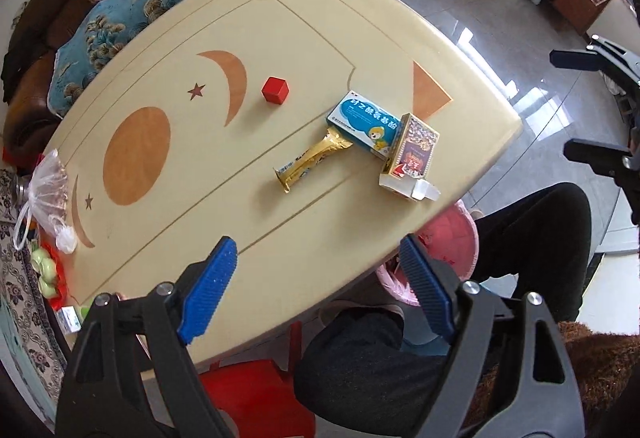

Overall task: Collect trash
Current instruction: 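Raise both tools back over the table toward the snack wrapper and card box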

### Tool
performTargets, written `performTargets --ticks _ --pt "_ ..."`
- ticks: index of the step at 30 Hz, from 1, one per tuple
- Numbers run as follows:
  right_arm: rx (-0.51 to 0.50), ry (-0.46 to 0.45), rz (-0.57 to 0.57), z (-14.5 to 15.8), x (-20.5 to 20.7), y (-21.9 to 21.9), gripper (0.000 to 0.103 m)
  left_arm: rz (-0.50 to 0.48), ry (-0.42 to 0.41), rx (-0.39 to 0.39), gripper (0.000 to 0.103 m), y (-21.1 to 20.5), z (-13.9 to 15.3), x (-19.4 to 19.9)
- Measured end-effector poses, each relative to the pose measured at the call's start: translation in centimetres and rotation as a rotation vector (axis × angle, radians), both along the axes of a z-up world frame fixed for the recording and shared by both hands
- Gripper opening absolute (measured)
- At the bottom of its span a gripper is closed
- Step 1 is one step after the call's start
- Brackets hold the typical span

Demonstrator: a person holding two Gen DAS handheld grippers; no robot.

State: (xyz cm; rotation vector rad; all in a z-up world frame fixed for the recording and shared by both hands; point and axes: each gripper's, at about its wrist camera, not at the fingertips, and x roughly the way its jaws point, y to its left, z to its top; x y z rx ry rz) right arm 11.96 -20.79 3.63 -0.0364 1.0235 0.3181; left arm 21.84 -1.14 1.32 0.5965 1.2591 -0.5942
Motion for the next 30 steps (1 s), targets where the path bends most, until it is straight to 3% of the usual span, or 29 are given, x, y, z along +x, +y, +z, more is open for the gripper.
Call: performTargets --ticks 18,30 --pt "-0.085 0.129 0.078 -6.3 4.2 2.3 0.096 -0.148 0.076 0.118 0.081 -1.7 -7.6 4.1" --pt "-0.112 0.229 0.113 -13.3 6.1 2.9 0.096 -0.212 0.110 0.185 0.081 -2.7 -13.6 7.0"
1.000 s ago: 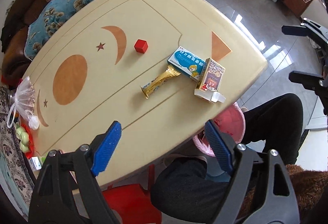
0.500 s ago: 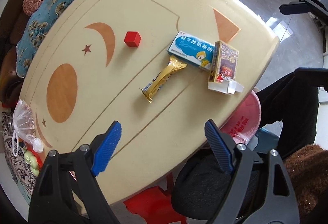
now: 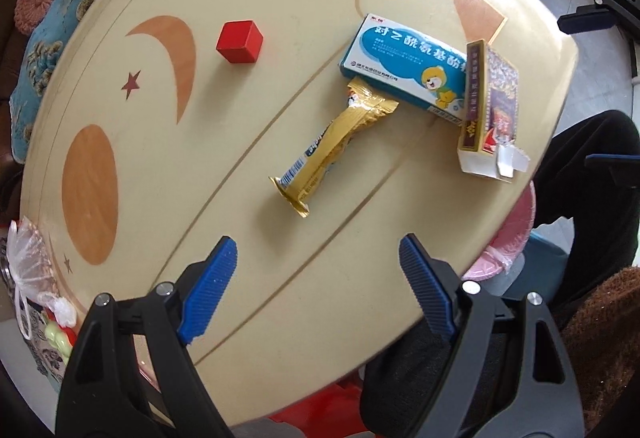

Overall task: Collect trash
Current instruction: 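Raise both tools back over the table toward the snack wrapper and card box, then grasp the yellow snack wrapper with the left tool while the right tool grasps the purple card box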

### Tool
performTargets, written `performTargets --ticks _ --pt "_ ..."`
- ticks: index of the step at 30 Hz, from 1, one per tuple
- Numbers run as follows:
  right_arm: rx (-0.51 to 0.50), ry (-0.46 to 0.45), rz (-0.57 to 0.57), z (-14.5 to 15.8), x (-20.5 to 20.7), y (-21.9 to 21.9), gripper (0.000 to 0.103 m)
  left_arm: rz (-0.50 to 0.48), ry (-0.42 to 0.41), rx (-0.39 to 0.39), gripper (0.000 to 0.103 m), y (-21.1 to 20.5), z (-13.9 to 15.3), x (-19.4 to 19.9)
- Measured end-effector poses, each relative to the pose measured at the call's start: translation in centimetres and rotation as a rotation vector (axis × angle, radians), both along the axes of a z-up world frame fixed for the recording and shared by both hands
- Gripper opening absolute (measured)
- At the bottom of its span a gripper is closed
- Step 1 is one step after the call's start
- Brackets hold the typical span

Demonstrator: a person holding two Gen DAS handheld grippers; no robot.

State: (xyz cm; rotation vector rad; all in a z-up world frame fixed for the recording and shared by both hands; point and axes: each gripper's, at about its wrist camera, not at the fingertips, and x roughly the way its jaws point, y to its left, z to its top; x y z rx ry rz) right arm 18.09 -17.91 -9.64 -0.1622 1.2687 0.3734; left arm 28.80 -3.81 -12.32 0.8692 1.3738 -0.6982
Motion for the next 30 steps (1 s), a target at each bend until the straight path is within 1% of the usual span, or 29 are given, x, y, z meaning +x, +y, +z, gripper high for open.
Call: performTargets --ticks 6,10,16,19,24,25,28,30 --pt "0.007 0.024 -0.003 -2.1 0.9 -0.2 0.096 -0.043 0.003 0.024 0.081 -1.3 -1.8 0.8" --pt "-0.004 0.031 -0.004 -3.4 1.3 -0.2 0.096 -0.072 0.009 0.019 0.081 -2.2 -2.9 1.6" --pt "-0.041 0.024 0.007 -4.9 1.7 0.3 0.096 -0.150 0.022 0.000 0.081 -3.1 -4.5 2.0" --pt "-0.032 0.036 0.012 -5.5 1.9 0.5 0.096 -0.175 0.020 0.020 0.081 -3.7 -5.7 2.2" --pt "-0.036 0.048 0.015 -6.9 2.5 0.8 0.096 -0.182 0.032 0.028 0.081 -4.1 -7.5 3.1" --pt "-0.035 0.053 0.013 -7.1 2.7 0.8 0.096 -0.179 0.033 0.029 0.083 -4.2 -7.6 3.4" --pt "-0.031 0.058 0.007 -7.5 2.8 0.7 0.096 -0.177 0.021 0.018 0.083 -4.5 -7.7 3.9" --pt "-0.034 0.051 0.010 -7.6 2.9 0.7 0.096 -0.180 0.028 0.018 0.083 -4.6 -7.8 4.2"
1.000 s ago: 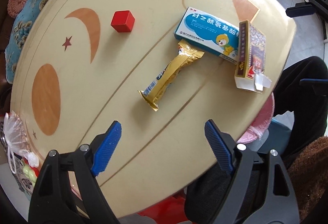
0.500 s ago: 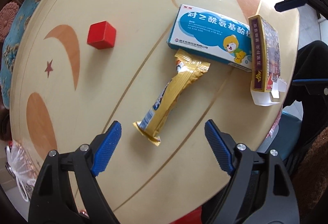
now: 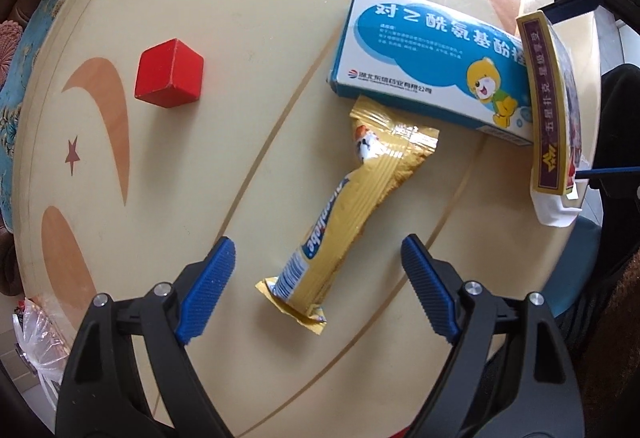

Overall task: Collect trash
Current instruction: 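Grasp the yellow snack wrapper with the left tool while the right tool grasps the purple card box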

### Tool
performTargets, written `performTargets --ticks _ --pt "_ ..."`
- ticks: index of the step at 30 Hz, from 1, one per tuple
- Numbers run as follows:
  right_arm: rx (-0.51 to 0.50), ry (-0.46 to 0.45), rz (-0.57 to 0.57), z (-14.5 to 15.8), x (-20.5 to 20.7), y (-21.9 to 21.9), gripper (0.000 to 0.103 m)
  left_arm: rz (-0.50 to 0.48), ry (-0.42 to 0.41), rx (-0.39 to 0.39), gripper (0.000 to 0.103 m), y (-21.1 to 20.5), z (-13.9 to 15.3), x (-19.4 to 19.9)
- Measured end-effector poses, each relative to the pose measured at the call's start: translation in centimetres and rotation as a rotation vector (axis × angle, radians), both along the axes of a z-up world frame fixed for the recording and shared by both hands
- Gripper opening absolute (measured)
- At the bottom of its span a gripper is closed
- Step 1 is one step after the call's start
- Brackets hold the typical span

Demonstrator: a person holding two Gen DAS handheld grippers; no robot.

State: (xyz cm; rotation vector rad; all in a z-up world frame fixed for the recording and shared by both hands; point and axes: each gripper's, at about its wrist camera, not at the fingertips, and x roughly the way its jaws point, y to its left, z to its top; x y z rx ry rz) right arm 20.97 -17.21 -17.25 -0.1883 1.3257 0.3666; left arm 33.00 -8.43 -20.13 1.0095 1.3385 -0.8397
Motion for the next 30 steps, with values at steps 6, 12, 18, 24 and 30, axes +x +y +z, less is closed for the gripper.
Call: performTargets --ticks 6,12,18,24,30 --pt "-0.008 -0.003 -0.001 -0.4 0.0 -0.4 0.093 -0.034 0.010 -0.014 0.071 -1.0 0.7 -0.4" --pt "-0.016 0.009 0.000 -1.4 0.1 -0.3 0.081 -0.033 0.048 -0.036 0.053 -1.4 1.3 -0.9" --pt "-0.007 0.014 -0.029 -1.5 0.2 -0.8 0.076 -0.011 0.067 -0.052 0.034 -1.6 1.5 -1.8" --pt "0.006 -0.001 -0.049 -0.6 -0.4 -1.5 0.076 0.036 0.037 -0.053 0.029 -2.4 1.2 -2.6" --pt "0.004 -0.026 -0.070 0.3 -0.5 -2.1 0.076 0.040 0.018 -0.061 0.019 -2.2 1.5 -3.9"
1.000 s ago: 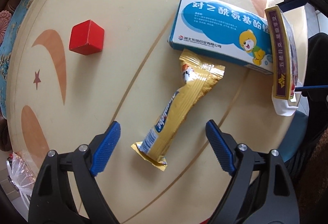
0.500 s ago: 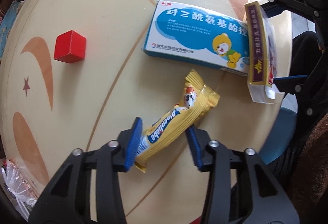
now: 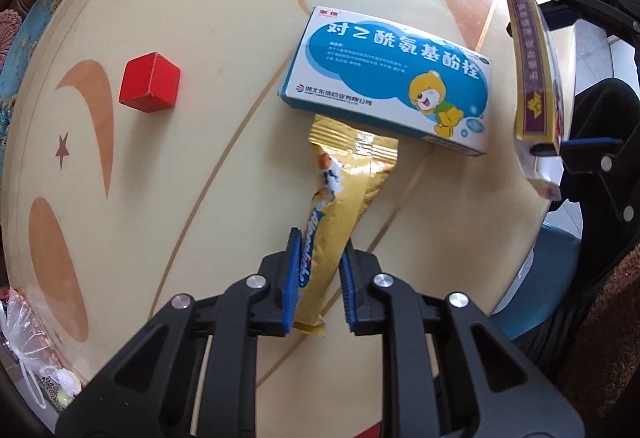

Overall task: Collect trash
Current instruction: 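Grasp the yellow snack wrapper with the left tool while the right tool grasps the purple card box, then carry the snack wrapper and the card box down over the pink bin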

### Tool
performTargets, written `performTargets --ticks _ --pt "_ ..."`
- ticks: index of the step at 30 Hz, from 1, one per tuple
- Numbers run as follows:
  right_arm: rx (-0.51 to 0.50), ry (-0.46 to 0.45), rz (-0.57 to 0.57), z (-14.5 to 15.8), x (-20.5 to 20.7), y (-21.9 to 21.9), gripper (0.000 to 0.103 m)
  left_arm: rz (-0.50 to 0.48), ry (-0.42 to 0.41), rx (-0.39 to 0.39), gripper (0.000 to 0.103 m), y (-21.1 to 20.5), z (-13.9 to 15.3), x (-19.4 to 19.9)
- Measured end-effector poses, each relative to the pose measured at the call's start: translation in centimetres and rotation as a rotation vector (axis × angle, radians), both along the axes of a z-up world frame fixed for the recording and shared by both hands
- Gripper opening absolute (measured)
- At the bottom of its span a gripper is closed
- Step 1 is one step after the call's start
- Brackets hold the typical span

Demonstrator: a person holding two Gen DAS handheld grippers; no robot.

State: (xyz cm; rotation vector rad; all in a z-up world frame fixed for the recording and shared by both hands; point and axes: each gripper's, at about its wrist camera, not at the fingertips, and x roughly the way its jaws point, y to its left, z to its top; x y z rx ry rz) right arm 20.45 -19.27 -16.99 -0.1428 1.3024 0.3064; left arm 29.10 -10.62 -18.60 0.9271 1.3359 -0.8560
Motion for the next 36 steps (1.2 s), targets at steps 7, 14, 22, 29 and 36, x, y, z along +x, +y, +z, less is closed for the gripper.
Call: performTargets --ticks 7,14,22,29,36 --pt "0.009 -0.011 -0.017 0.5 -1.1 0.3 0.076 0.008 -0.008 -0.027 0.016 1.8 0.9 -1.6" --pt "0.019 -0.025 -0.023 2.1 -1.3 -0.2 0.076 0.024 -0.040 -0.064 0.016 3.2 3.8 -2.9" --pt "0.014 -0.060 -0.024 4.4 -3.1 -0.1 0.076 -0.018 -0.091 -0.099 0.016 5.1 8.3 -7.3" --pt "0.012 -0.104 -0.019 7.3 -7.2 0.5 0.076 -0.045 -0.115 -0.133 0.016 5.4 11.0 -12.3" --pt "-0.007 -0.114 -0.020 8.0 -12.0 0.8 0.076 -0.062 -0.109 -0.153 0.016 5.0 10.7 -17.4"
